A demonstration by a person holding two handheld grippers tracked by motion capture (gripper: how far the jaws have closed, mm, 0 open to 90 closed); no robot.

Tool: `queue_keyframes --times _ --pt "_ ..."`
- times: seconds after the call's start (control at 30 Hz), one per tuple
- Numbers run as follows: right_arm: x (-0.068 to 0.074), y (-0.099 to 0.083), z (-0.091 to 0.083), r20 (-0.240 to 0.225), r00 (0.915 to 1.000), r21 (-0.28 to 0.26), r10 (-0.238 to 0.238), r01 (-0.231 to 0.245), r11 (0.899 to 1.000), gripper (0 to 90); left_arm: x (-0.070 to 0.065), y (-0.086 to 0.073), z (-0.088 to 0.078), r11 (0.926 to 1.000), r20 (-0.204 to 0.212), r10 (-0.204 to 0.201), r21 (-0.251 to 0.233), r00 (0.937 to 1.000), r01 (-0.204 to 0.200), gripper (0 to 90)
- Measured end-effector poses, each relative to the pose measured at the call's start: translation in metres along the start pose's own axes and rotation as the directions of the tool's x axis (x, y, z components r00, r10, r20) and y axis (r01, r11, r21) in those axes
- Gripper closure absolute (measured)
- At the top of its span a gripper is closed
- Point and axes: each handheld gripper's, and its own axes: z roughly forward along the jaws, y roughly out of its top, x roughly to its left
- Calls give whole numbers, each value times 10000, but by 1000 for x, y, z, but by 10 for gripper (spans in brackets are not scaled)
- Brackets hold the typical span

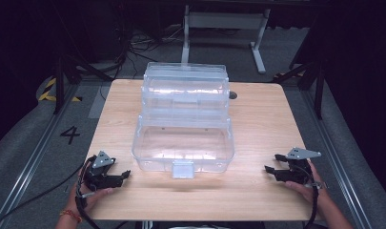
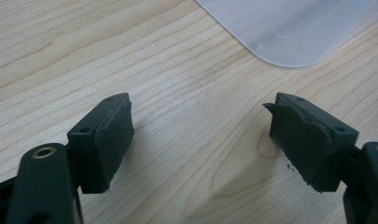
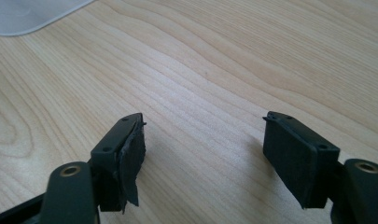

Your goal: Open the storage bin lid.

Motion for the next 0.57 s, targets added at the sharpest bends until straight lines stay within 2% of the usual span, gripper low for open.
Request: queue_keyframes --times 0.57 --pt "0 0 0 -21 10000 22 2 -2 10000 275 -1 2 3 10000 -19 -76 -20 10000 76 156"
